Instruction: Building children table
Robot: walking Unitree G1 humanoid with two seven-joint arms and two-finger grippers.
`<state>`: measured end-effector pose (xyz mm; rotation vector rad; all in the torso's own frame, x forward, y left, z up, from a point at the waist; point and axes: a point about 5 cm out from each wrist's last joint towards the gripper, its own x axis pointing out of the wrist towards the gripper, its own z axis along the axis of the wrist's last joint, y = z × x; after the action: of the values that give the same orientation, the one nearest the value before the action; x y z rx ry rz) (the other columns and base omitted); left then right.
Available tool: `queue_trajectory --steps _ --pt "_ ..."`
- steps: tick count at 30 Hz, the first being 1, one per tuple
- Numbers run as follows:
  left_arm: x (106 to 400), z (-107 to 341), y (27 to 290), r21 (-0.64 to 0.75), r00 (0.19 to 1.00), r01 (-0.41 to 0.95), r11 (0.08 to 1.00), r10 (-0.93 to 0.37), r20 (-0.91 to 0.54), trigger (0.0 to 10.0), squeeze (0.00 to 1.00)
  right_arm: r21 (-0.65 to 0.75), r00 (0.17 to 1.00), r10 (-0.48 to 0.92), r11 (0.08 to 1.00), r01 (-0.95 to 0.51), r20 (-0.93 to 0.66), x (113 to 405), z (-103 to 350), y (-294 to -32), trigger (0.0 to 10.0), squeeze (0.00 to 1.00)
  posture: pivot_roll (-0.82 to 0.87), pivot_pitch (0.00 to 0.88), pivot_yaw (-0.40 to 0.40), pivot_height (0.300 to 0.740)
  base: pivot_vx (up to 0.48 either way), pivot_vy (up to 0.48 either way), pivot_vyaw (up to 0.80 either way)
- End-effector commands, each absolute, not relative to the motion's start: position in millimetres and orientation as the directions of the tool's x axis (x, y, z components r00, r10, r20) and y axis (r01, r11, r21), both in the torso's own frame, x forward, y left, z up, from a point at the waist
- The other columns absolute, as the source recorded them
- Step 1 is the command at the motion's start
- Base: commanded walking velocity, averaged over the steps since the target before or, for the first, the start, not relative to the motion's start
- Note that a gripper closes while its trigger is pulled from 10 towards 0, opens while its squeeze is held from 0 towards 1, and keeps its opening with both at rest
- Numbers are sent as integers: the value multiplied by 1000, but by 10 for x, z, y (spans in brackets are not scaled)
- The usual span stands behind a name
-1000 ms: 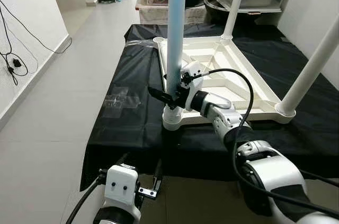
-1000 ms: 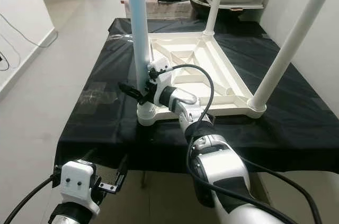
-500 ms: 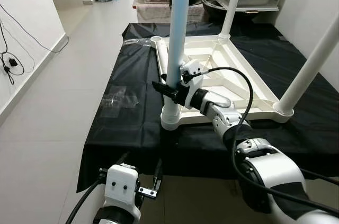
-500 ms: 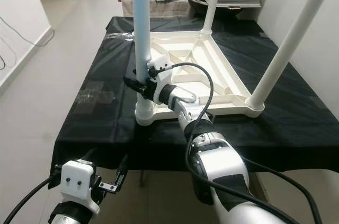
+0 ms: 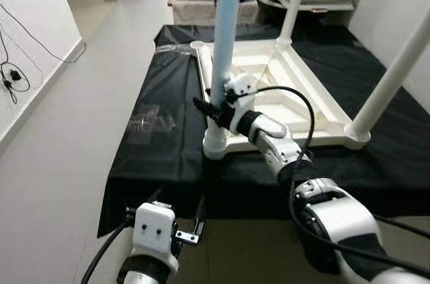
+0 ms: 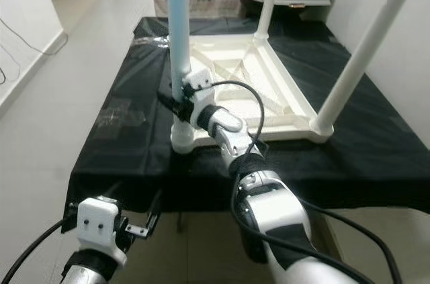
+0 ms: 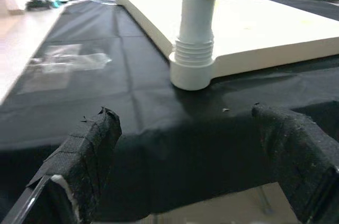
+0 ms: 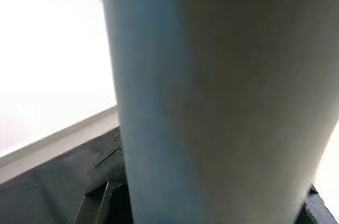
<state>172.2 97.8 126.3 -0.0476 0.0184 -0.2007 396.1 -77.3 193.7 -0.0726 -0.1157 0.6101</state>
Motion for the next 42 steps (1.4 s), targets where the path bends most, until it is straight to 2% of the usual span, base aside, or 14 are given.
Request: queue_trajectory --steps 1,7,10,15,24,25,26,27,31,32,34,35,41,42 --pt "1707 1250 980 -51 980 194 980 -195 -23 10000 0 -105 873 488 868 -486 -10 3946 1685 -938 0 0 103 80 -41 740 0 0 0" --pt "1734 1241 996 -42 980 196 980 -197 -22 10000 0 -30 989 145 989 -145 -27 3934 1591 -1008 0 0 103 61 -34 740 0 0 0" --pt "1755 1232 1009 -35 980 197 980 -198 -23 10000 0 52 978 -194 979 198 -80 3821 1540 -975 0 0 103 51 -27 740 0 0 0" --pt "1766 1224 1018 -31 980 199 980 -199 -23 10000 0 90 921 -368 920 381 -126 3712 1506 -896 0 0 111 48 -23 740 0 0 0" --pt "1767 1224 1020 -26 980 198 980 -198 -25 10000 0 125 892 -399 894 430 -211 3665 1477 -607 0 0 119 54 -23 740 0 0 0" --pt "1767 1225 1020 -27 980 198 980 -199 -25 10000 0 133 904 -371 905 403 -213 3657 1503 -566 6549 0 119 54 -23 740 0 0 0" --pt "1767 1225 1020 -27 980 198 980 -199 -25 10000 0 133 904 -371 905 403 -213 3657 1503 -566 6549 0 119 54 -23 740 0 0 0" --pt "1768 1223 1022 -28 979 199 980 -200 -26 10000 0 138 921 -335 921 364 -197 3654 1535 -540 10000 0 113 56 -22 740 0 0 0" --pt "1770 1217 1020 -28 979 202 979 -203 -29 10000 0 145 956 -255 950 276 -147 3656 1590 -523 10000 0 113 56 -22 740 0 0 0" --pt "1772 1214 1021 -28 978 204 979 -205 -30 10000 0 151 964 -233 956 251 -128 3644 1614 -524 10000 286 110 57 -19 740 0 0 0" --pt "1773 1212 1022 -28 978 205 978 -206 -30 10000 0 147 974 -201 966 215 -101 3635 1637 -529 10000 286 110 57 -19 740 0 0 0" --pt "1775 1211 1023 -29 978 205 978 -206 -31 10000 0 155 979 -184 968 196 -87 3627 1651 -545 10000 1000 110 57 -19 740 0 0 0" --pt "1782 1209 1025 -29 978 206 978 -207 -32 10000 0 123 985 -168 978 171 -29 3651 1666 -692 10000 953 108 57 -16 740 0 0 0" --pt "1784 1207 1027 -28 978 207 978 -208 -32 10000 0 123 989 -147 982 146 -3 3664 1683 -726 10000 0 105 57 -15 740 0 0 0"
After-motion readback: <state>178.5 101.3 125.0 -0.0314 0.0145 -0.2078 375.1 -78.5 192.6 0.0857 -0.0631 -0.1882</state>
